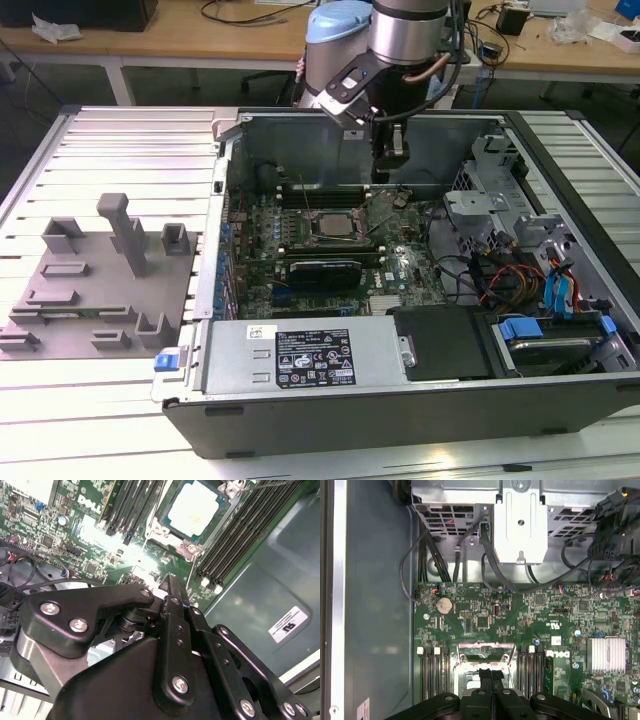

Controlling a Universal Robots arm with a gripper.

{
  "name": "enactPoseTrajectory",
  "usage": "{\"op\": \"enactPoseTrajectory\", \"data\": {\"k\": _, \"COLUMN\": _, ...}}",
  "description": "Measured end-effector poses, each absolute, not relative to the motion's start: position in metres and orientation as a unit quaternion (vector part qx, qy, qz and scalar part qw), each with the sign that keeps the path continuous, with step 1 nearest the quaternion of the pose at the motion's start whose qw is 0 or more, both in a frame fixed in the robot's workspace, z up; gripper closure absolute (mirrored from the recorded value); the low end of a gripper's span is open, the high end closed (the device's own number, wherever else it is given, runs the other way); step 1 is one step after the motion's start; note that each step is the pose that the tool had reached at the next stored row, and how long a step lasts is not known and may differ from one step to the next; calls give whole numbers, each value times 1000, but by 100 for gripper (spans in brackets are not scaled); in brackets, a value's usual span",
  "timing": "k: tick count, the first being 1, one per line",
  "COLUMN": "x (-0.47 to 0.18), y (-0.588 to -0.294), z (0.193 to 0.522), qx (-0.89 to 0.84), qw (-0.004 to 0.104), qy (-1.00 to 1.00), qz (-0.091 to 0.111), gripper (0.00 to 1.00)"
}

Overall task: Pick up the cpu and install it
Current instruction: 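Close the cpu cover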

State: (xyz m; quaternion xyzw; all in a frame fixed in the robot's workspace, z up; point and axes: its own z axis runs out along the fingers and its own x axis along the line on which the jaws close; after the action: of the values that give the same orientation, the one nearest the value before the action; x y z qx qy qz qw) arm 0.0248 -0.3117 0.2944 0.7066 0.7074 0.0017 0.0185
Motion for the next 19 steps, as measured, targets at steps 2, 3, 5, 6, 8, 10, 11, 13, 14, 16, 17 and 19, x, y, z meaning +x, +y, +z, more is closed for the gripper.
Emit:
{"op": "enactPoseTrajectory", "data": {"k": 2, "x": 29, "y": -312, "z": 294, "qx": 707, "qw": 18, "qy": 707, "qz": 2, "gripper": 89}}
{"op": "enactPoseTrajectory", "data": {"k": 3, "x": 31, "y": -312, "z": 294, "qx": 707, "qw": 18, "qy": 707, "qz": 2, "gripper": 89}}
{"op": "enactPoseTrajectory", "data": {"k": 5, "x": 34, "y": -312, "z": 294, "qx": 707, "qw": 18, "qy": 707, "qz": 2, "gripper": 89}}
{"op": "enactPoseTrajectory", "data": {"k": 6, "x": 35, "y": -312, "z": 294, "qx": 707, "qw": 18, "qy": 707, "qz": 2, "gripper": 89}}
{"op": "enactPoseTrajectory", "data": {"k": 8, "x": 38, "y": -312, "z": 294, "qx": 707, "qw": 18, "qy": 707, "qz": 2, "gripper": 89}}
{"op": "enactPoseTrajectory", "data": {"k": 10, "x": 41, "y": -312, "z": 294, "qx": 707, "qw": 18, "qy": 707, "qz": 2, "gripper": 89}}
{"op": "enactPoseTrajectory", "data": {"k": 11, "x": 42, "y": -312, "z": 294, "qx": 707, "qw": 18, "qy": 707, "qz": 2, "gripper": 89}}
{"op": "enactPoseTrajectory", "data": {"k": 13, "x": 45, "y": -312, "z": 294, "qx": 707, "qw": 18, "qy": 707, "qz": 2, "gripper": 89}}
{"op": "enactPoseTrajectory", "data": {"k": 14, "x": 47, "y": -312, "z": 294, "qx": 707, "qw": 18, "qy": 707, "qz": 2, "gripper": 89}}
{"op": "enactPoseTrajectory", "data": {"k": 16, "x": 50, "y": -312, "z": 294, "qx": 707, "qw": 18, "qy": 707, "qz": 2, "gripper": 89}}
{"op": "enactPoseTrajectory", "data": {"k": 17, "x": 53, "y": -312, "z": 294, "qx": 707, "qw": 18, "qy": 707, "qz": 2, "gripper": 89}}
{"op": "enactPoseTrajectory", "data": {"k": 19, "x": 54, "y": -312, "z": 294, "qx": 707, "qw": 18, "qy": 707, "qz": 2, "gripper": 89}}
